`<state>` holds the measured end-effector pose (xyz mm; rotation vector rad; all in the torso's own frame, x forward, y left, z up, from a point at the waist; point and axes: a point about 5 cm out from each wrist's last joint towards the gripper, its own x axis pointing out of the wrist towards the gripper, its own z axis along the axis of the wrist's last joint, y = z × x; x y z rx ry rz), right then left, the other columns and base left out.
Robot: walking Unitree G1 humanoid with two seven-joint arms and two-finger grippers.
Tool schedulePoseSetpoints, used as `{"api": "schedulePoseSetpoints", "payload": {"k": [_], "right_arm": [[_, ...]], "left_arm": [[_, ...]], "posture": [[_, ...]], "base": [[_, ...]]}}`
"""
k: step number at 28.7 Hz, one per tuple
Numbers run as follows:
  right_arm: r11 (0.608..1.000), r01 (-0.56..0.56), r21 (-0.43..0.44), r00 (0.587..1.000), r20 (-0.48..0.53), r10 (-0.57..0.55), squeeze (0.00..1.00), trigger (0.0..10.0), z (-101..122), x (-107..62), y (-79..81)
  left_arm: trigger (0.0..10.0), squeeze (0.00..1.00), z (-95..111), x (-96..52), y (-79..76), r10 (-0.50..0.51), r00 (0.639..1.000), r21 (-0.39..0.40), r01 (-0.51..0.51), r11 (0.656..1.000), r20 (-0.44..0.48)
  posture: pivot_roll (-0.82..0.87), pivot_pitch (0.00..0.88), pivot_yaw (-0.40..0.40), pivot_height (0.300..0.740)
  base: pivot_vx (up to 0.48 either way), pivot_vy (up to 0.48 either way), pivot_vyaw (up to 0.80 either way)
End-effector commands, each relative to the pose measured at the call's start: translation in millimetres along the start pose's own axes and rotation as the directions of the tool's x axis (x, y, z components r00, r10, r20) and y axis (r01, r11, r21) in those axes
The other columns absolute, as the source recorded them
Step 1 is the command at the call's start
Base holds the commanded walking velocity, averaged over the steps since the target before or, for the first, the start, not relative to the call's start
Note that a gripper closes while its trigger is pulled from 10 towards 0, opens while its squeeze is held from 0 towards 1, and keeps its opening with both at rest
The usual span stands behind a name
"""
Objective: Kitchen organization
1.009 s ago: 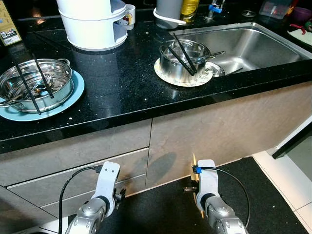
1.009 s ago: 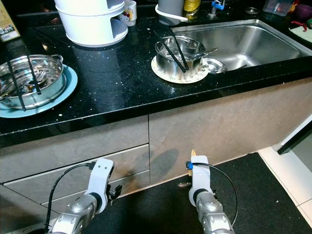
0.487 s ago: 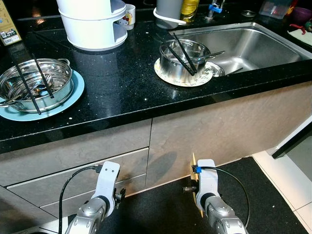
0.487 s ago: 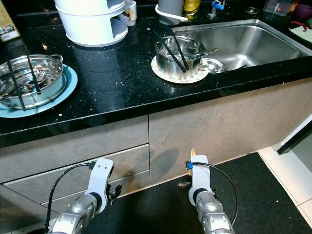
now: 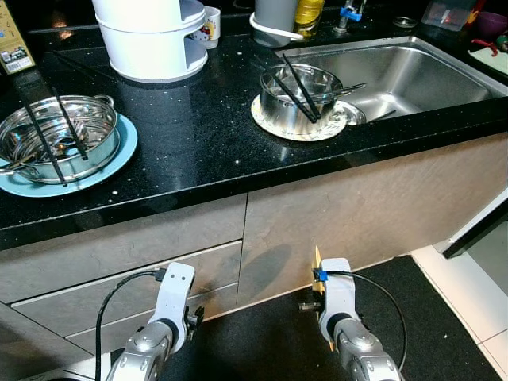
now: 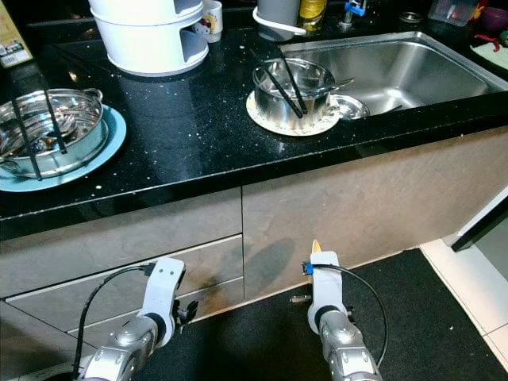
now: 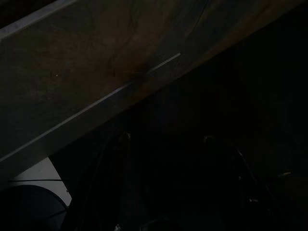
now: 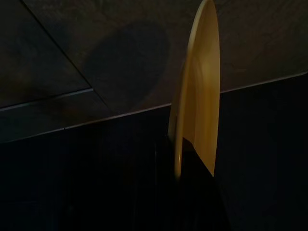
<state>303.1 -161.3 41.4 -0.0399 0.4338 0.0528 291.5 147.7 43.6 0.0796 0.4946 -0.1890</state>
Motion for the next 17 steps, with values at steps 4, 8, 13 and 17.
{"api": "schedulePoseSetpoints", "payload": {"k": [4,8,13,17], "right_arm": [[1.000,0.008,-0.009,1.000,-0.029,-0.009,0.00,10.0,-10.3,-2.5,-1.8],[1.000,0.011,0.008,1.000,-0.020,-0.011,0.00,10.0,-6.8,-1.8,-2.3],[1.000,0.011,-0.006,0.999,-0.041,-0.011,0.00,10.0,-9.9,-1.2,-1.4],[0.999,0.020,0.038,0.999,-0.042,-0.018,0.00,10.0,-8.5,-0.7,-2.6]], "left_arm": [[10.0,0.00,-10.4,-0.8,-1.3,-0.002,0.999,-0.008,0.002,1.000,-0.035],[10.0,0.00,-10.1,-0.6,-1.3,-0.002,0.999,-0.007,0.002,1.000,-0.035],[10.0,0.00,-9.3,0.1,-1.4,-0.004,0.999,-0.009,0.003,1.000,-0.033],[10.0,0.00,-8.2,0.9,-0.7,-0.001,0.999,-0.010,0.001,1.000,-0.033]], "posture": [[-0.09,0.272,-0.039,0.740],[-0.09,0.267,-0.040,0.740],[-0.09,0.265,-0.037,0.740],[-0.09,0.268,-0.034,0.740]], "base": [[0.000,0.000,0.00],[0.000,0.000,0.00],[0.000,0.000,0.00],[0.000,0.000,0.00]]}}
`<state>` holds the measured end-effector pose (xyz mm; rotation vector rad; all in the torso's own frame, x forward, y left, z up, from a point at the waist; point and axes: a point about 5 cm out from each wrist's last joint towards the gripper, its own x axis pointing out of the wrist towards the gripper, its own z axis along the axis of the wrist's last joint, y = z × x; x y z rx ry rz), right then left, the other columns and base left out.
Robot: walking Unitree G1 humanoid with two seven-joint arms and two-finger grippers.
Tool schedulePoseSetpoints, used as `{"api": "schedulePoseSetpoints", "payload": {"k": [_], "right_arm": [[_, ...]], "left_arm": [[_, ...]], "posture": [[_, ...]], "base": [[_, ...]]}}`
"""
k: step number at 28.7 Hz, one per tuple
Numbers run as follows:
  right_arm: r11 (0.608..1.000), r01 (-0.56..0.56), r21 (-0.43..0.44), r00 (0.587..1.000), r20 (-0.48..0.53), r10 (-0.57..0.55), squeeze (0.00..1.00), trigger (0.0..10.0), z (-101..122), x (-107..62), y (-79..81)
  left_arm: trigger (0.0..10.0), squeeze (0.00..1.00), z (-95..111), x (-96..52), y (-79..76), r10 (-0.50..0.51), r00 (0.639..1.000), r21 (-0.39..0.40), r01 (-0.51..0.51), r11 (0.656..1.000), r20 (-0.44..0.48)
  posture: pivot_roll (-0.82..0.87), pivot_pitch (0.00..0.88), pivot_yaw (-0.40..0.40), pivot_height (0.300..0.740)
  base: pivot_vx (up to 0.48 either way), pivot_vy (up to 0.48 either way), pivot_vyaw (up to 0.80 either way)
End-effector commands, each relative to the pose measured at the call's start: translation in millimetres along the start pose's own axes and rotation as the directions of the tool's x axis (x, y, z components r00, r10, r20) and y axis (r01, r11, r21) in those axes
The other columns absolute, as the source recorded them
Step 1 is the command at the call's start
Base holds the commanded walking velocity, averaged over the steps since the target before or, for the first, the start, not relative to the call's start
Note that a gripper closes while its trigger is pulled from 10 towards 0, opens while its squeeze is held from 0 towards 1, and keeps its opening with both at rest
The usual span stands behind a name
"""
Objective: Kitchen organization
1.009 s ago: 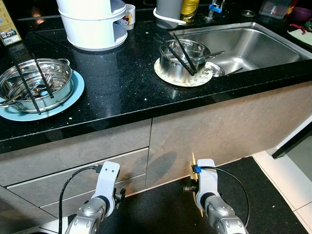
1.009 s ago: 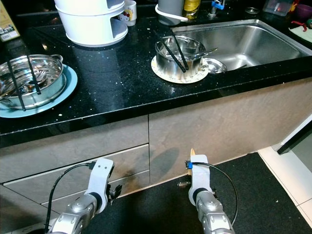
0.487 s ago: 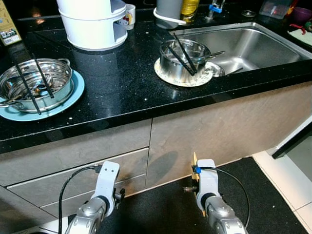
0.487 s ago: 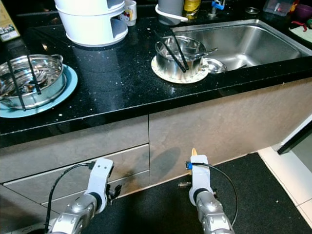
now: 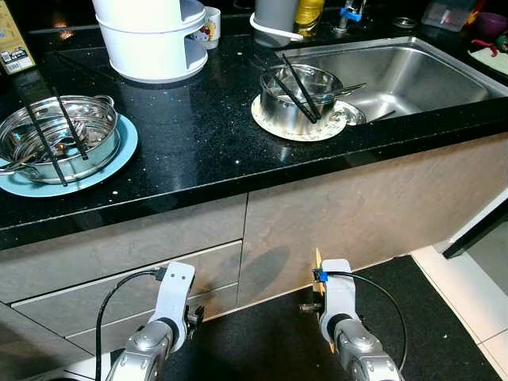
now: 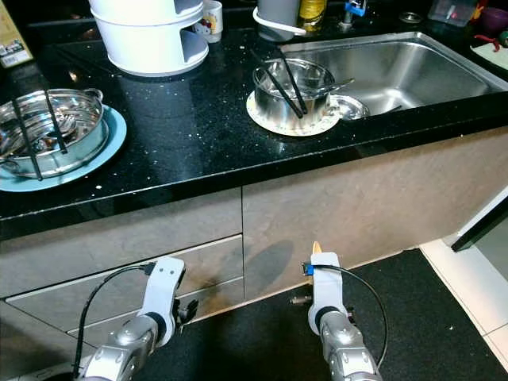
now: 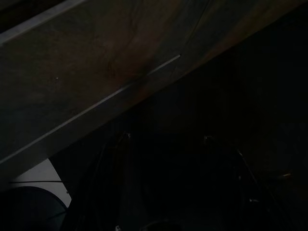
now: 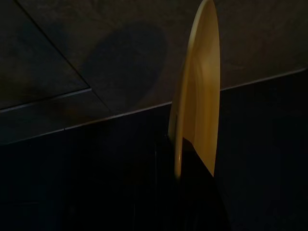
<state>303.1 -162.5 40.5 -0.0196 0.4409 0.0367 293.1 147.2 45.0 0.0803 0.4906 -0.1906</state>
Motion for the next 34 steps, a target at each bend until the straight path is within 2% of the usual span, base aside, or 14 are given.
{"api": "schedulePoseSetpoints", "payload": {"k": [1,5,8,10,14,17,21,23,25,28,29,31,33,34], "right_arm": [[1.000,0.003,0.000,0.999,-0.036,-0.003,0.00,10.0,-6.6,-0.5,-1.1],[1.000,0.007,-0.021,0.998,-0.060,-0.008,0.00,10.0,-11.4,-0.3,-0.6],[0.999,0.022,0.037,0.999,-0.043,-0.020,0.00,10.0,-7.7,-0.4,-2.7],[1.000,-0.002,-0.007,0.999,-0.048,0.002,0.00,10.0,-7.3,0.7,0.1],[1.000,0.002,-0.011,0.998,-0.064,-0.003,0.00,10.0,-11.6,0.5,0.3],[0.997,0.018,0.072,0.999,-0.041,-0.015,0.00,10.0,-6.3,-0.1,-3.1],[0.998,0.006,0.055,0.998,-0.059,-0.003,0.00,10.0,-9.7,-1.6,-4.0],[0.988,0.038,0.152,0.999,-0.038,-0.033,0.00,10.0,-7.3,-5.1,-10.8],[0.982,0.044,0.186,0.999,-0.012,-0.042,0.00,10.0,-3.7,-6.7,-13.8],[0.966,0.040,0.256,0.999,0.017,-0.046,0.00,10.0,0.2,-9.7,-16.8],[0.964,0.022,0.263,0.999,0.036,-0.033,0.00,10.0,2.2,-11.3,-17.2],[0.965,0.029,0.261,0.999,0.032,-0.038,0.00,10.0,2.5,-12.8,-17.6],[0.969,0.018,0.245,0.998,0.048,-0.031,0.00,10.0,6.5,-14.6,-17.5],[0.958,-0.019,0.285,0.995,0.102,-0.011,0.00,10.0,14.4,-16.5,-16.3]], "left_arm": [[10.0,0.00,-10.0,0.1,-0.6,0.000,0.999,-0.013,0.000,1.000,-0.037],[10.0,0.00,-10.4,0.0,-0.8,0.000,0.999,-0.015,-0.001,1.000,-0.039],[10.0,0.00,-10.2,0.1,0.2,0.003,0.999,-0.017,-0.003,1.000,-0.040],[10.0,0.00,-9.4,0.1,1.1,0.007,0.999,-0.024,-0.008,1.000,-0.037],[10.0,0.00,-8.8,0.0,1.3,0.006,0.999,-0.025,-0.007,1.000,-0.037],[10.0,0.00,-9.5,-0.1,2.3,0.014,0.999,-0.039,-0.015,0.999,-0.043],[10.0,0.00,-12.1,-1.5,0.4,0.029,0.998,-0.050,-0.031,0.998,-0.050],[10.0,0.00,-16.2,-4.6,-3.8,0.006,0.996,-0.155,-0.019,0.988,-0.084],[10.0,0.00,-15.4,-5.1,-5.2,-0.008,0.996,-0.171,-0.007,0.985,-0.088],[10.0,0.00,-14.0,-5.1,-6.9,-0.026,0.996,-0.150,0.013,0.989,-0.086],[10.0,0.00,-13.3,-3.5,-5.7,-0.019,0.997,-0.103,0.011,0.995,-0.078],[10.0,0.00,-13.4,-3.4,-3.1,-0.005,0.997,-0.078,-0.001,0.997,-0.071],[10.0,0.00,-12.1,-3.8,-3.0,-0.017,0.998,-0.081,0.012,0.997,-0.058],[10.0,0.00,-8.8,-4.9,-3.4,-0.012,0.999,-0.084,0.009,0.996,-0.033]], "posture": [[-0.09,0.268,-0.034,0.740],[-0.09,0.271,-0.032,0.740],[-0.09,0.273,-0.033,0.740],[-0.09,0.273,-0.033,0.740],[-0.08,0.274,-0.031,0.740],[-0.08,0.274,-0.031,0.740],[-0.09,0.261,-0.043,0.740],[-0.10,0.253,-0.042,0.740],[-0.10,0.253,-0.042,0.740],[-0.10,0.247,-0.027,0.740],[-0.10,0.245,-0.023,0.740],[-0.10,0.237,-0.020,0.740],[-0.10,0.232,-0.020,0.740],[-0.10,0.230,-0.017,0.740]], "base": [[0.000,0.000,0.00],[0.000,0.000,0.00],[0.000,0.000,0.00],[0.000,0.000,0.00],[0.000,0.000,0.00],[0.000,0.000,0.00],[0.000,0.000,0.00],[0.000,0.000,0.00],[0.000,0.000,0.00],[0.000,0.000,0.00],[0.000,0.000,0.00],[0.000,0.000,0.00],[0.000,0.000,0.00],[0.000,0.000,0.00]]}}
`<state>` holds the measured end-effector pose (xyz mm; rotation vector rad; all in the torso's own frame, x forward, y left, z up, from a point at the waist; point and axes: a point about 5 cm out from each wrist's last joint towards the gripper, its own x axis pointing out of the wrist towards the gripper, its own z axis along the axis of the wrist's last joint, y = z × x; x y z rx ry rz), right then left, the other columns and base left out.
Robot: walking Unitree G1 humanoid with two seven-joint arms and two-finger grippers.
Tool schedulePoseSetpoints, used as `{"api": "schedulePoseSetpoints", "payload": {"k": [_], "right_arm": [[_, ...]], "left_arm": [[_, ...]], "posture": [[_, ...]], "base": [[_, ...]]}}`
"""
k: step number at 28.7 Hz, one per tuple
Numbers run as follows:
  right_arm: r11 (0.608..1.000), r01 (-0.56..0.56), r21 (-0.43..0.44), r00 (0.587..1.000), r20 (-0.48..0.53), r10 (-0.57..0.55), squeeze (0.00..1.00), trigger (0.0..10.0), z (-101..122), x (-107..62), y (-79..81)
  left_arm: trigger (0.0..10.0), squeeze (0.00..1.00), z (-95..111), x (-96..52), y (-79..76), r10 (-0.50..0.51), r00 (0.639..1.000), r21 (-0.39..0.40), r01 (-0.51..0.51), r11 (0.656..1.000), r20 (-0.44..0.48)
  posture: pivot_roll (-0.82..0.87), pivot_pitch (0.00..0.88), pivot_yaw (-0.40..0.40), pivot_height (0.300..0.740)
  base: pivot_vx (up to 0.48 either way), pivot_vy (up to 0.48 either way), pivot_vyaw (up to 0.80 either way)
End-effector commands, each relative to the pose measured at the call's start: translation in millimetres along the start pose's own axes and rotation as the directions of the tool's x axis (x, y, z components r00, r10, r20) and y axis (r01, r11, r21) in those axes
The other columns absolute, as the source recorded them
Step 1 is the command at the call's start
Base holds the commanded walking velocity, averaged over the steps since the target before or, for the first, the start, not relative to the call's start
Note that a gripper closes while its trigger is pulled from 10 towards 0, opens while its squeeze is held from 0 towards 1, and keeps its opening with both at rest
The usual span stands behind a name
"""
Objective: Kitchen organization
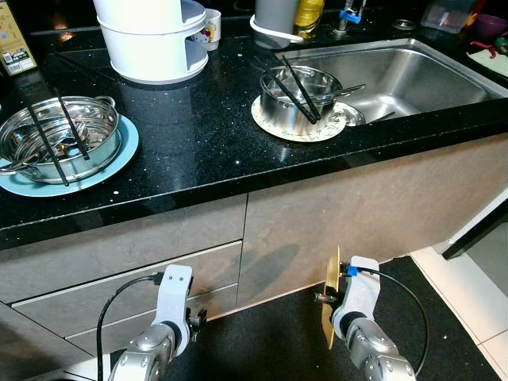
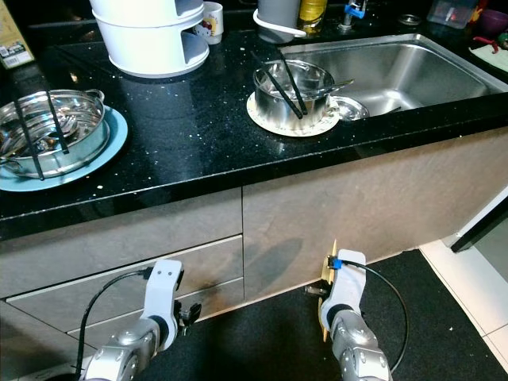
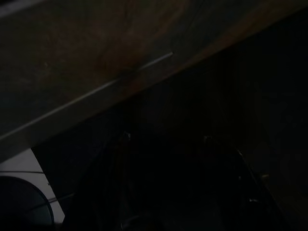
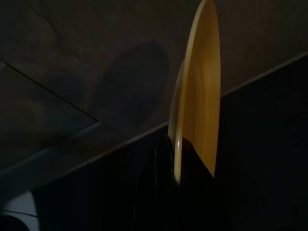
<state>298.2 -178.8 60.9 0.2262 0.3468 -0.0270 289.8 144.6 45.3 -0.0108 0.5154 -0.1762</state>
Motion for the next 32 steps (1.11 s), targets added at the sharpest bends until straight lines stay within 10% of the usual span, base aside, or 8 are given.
{"api": "schedulePoseSetpoints", "payload": {"k": [1,8,13,18,32], "right_arm": [[0.999,-0.012,0.039,1.000,0.005,0.012,0.00,10.0,-1.2,-3.0,-0.3],[0.993,0.111,-0.046,0.989,0.099,-0.106,0.00,10.0,7.2,-4.9,-8.0],[0.997,0.035,-0.070,0.999,-0.017,-0.037,0.00,10.0,-13.1,-9.4,8.9],[0.990,0.056,-0.127,0.997,-0.038,-0.061,0.00,10.0,-20.4,-7.7,12.2],[0.971,0.051,-0.235,0.997,-0.044,-0.063,0.00,10.0,-22.4,-3.4,7.5]], "left_arm": [[10.0,0.00,-8.0,-2.2,0.6,-0.001,1.000,0.008,0.001,1.000,-0.017],[10.0,0.00,5.5,-8.7,9.2,0.053,0.995,-0.042,-0.050,0.998,0.079],[10.0,0.00,25.6,-14.9,18.1,0.126,0.955,-0.142,-0.090,0.986,0.267],[10.0,0.00,9.7,-15.8,16.6,0.112,0.990,-0.082,-0.106,0.991,0.084],[10.0,0.00,-3.4,-12.3,18.0,0.111,0.994,0.012,-0.111,0.994,0.007]], "posture": [[-0.10,0.230,-0.017,0.740],[-0.10,0.216,-0.016,0.740],[-0.09,0.210,-0.009,0.740],[-0.09,0.208,-0.004,0.740],[-0.10,0.192,-0.004,0.740]], "base": [[0.000,0.000,0.00],[0.000,0.000,0.00],[0.000,0.000,0.00],[0.000,0.000,0.00],[0.000,0.000,0.00]]}}
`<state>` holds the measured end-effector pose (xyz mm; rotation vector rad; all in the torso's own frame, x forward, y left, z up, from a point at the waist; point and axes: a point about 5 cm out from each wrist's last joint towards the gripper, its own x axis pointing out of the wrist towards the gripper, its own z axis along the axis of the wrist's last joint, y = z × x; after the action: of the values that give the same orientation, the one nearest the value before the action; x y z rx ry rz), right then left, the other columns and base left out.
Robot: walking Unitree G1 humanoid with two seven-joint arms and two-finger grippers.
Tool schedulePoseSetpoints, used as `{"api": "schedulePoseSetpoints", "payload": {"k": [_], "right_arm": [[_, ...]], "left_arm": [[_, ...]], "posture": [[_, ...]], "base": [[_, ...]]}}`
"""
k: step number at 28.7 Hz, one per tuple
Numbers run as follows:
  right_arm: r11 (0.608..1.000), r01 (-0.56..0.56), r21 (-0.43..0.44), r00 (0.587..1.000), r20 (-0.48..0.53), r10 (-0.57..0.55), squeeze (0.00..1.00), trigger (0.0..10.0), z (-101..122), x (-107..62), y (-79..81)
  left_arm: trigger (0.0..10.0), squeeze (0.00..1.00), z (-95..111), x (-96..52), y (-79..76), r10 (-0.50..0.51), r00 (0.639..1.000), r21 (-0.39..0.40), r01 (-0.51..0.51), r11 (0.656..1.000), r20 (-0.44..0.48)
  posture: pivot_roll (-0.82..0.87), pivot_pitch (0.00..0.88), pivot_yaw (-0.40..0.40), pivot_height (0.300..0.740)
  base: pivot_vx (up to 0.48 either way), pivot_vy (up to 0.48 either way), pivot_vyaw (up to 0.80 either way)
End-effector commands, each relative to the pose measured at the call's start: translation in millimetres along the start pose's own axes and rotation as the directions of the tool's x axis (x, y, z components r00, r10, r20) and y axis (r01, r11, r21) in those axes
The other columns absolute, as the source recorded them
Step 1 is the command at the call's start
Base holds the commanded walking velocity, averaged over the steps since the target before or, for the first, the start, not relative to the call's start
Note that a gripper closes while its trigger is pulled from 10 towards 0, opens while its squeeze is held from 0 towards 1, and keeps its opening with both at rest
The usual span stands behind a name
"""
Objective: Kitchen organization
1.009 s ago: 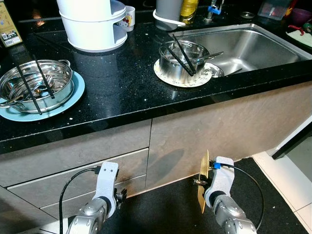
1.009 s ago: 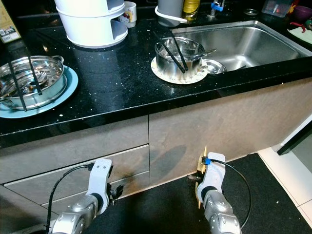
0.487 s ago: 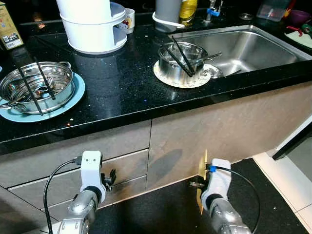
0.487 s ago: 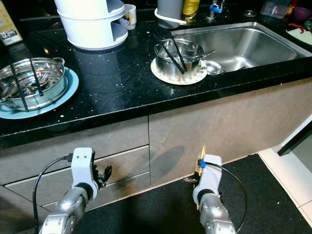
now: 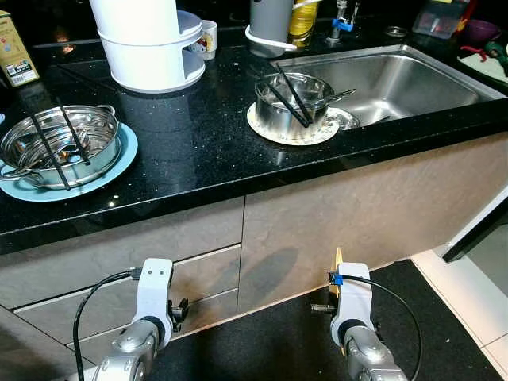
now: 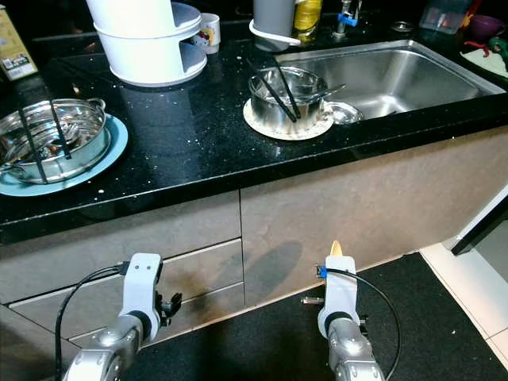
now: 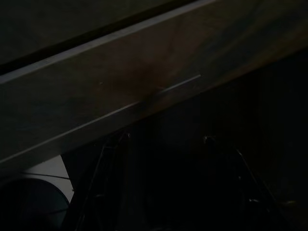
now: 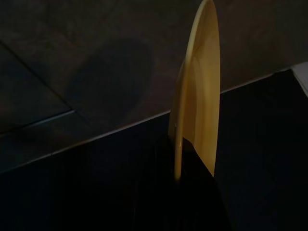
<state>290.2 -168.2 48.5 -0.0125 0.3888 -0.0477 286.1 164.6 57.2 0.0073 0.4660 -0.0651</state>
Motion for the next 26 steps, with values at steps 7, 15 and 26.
{"api": "schedulePoseSetpoints", "payload": {"k": [7,15,26], "right_arm": [[0.998,-0.045,-0.050,0.999,-0.028,0.044,0.00,10.0,-7.6,2.5,5.5],[0.998,-0.055,-0.040,0.997,-0.052,0.053,0.00,10.0,-11.9,4.8,6.4],[0.997,-0.063,-0.040,0.996,-0.059,0.061,0.00,10.0,-12.4,6.5,5.8]], "left_arm": [[10.0,0.00,-10.8,2.0,-6.8,0.005,0.999,0.096,0.000,0.995,-0.052],[10.0,0.00,-20.7,2.8,-4.2,-0.004,0.995,0.133,0.017,0.991,-0.097],[10.0,0.00,-21.6,3.9,-5.2,-0.010,0.995,0.131,0.023,0.991,-0.095]], "posture": [[-0.10,0.196,-0.006,0.740],[-0.10,0.193,0.004,0.740],[-0.10,0.202,0.004,0.740]], "base": [[0.000,0.000,0.00],[0.000,0.000,0.68],[0.000,0.000,0.80]]}}
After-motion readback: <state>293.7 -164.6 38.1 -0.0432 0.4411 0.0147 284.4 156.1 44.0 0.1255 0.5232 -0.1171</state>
